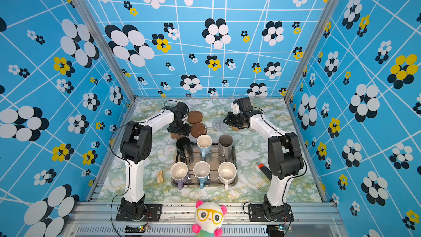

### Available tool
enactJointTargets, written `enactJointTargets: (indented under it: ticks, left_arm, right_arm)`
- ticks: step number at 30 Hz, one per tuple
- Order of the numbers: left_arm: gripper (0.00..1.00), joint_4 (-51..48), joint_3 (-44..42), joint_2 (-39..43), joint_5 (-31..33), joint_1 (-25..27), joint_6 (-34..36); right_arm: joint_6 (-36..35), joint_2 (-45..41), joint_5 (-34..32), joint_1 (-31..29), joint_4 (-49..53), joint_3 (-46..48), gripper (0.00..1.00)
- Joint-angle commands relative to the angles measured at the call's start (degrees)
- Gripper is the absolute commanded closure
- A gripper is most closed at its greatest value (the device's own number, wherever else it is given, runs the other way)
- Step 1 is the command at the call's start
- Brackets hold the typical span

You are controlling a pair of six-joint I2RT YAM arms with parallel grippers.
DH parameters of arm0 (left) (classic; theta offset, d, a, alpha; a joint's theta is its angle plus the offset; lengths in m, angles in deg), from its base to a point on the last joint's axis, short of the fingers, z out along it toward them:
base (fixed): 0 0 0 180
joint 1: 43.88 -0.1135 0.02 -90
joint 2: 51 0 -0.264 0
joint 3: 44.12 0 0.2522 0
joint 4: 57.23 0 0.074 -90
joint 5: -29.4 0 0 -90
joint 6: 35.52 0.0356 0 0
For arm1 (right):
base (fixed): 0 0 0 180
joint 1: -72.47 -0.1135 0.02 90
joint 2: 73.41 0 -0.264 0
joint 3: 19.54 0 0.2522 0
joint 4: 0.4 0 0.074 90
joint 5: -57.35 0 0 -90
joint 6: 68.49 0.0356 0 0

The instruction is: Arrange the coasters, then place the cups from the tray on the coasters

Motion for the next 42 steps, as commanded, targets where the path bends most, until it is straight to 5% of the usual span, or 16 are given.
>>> enactJointTargets:
  ticks: [1, 22, 42]
  left_arm:
    - [0.11, -1.62, 0.10, -2.81, 2.24, -2.26, -0.41]
    - [0.12, -6.19, 19.06, -14.39, -1.28, -8.08, -1.36]
    - [0.12, -8.04, 22.38, -13.63, -1.24, -10.02, -2.31]
  right_arm:
    - [0.25, 0.77, 0.81, 0.41, 0.50, 0.14, 0.75]
    - [-0.01, 0.15, -0.91, 0.57, 3.10, -0.74, 0.75]
    - [0.34, -0.08, -0.66, 0.58, 4.08, -2.21, 0.75]
